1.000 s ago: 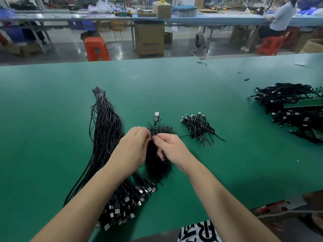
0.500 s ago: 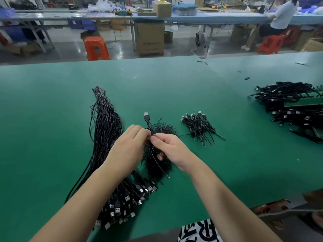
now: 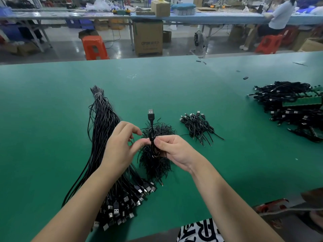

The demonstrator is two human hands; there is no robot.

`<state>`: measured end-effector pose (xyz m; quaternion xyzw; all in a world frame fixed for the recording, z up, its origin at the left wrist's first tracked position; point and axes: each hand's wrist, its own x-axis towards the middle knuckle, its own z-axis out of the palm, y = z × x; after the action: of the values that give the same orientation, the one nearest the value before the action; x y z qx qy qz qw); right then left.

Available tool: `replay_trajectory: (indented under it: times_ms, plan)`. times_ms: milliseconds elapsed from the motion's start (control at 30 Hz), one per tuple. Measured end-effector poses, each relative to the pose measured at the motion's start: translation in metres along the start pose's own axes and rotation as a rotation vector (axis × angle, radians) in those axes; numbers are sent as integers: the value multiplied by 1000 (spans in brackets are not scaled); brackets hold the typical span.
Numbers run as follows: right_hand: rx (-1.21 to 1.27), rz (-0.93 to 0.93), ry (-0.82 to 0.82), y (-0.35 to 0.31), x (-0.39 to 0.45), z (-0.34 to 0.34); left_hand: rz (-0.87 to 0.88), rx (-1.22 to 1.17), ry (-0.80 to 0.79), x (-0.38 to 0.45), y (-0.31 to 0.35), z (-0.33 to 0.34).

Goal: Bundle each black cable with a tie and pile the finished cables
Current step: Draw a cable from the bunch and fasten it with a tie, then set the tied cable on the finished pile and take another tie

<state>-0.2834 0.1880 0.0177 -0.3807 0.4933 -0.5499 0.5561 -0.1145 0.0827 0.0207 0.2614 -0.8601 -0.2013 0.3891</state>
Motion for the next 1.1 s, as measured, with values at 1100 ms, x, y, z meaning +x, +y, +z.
replay_trajectory:
  times_ms: [1100]
  plan:
    - [-1088,447,838,-4,91,-197,-464,683,-188,-50,-103,65]
